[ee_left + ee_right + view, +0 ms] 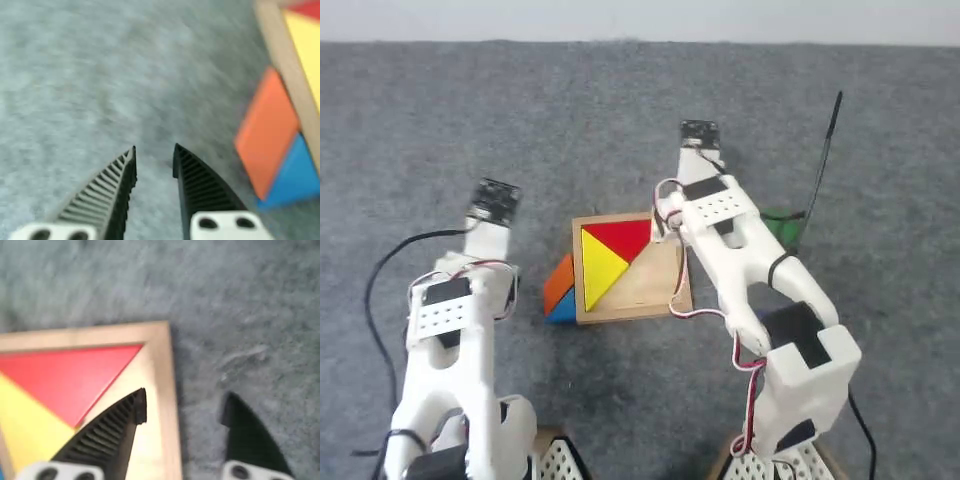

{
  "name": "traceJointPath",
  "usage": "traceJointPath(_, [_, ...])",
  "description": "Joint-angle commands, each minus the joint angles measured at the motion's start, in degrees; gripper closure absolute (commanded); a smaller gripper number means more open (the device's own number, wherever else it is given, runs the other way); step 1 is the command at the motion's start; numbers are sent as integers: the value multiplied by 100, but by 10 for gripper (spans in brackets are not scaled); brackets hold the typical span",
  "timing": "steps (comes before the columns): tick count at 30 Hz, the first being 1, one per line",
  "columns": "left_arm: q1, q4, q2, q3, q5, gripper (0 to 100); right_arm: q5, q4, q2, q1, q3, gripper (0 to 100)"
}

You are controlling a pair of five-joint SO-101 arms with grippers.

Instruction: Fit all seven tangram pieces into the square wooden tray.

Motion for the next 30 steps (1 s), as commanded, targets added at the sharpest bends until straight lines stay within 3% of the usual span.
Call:
traceJointPath(1, [501, 826, -202, -523, -396, 867, 431, 655, -66, -75, -642, 735])
traceJointPath(6, [1037, 1292, -202, -892, -888, 866, 1055, 1604, -145, 295, -932, 818])
traceJointPath(9, [1424, 1310, -193, -901, -1134, 865, 1116, 1982, -611, 892, -941, 879])
traceJointPath(12, [1697, 1292, -158, -910, -1213, 865, 1345, 2193, -1516, 1587, -695, 876])
traceJointPath(16, [1767, 1257, -149, -945, -1222, 865, 1600, 1745, -2976, 2088, 396, 876])
traceJointPath(22, [1741, 870, 396, -1015, -1240, 823, 1609, 382, -4365, 2149, 2277, 876])
traceJointPath(26, [1723, 800, 1538, -1437, -1626, 822, 1618, 251, -4576, 2132, 2462, 876])
traceJointPath(30, [1714, 1363, 2277, -2185, -1811, 823, 1618, 242, -4576, 2132, 2479, 876])
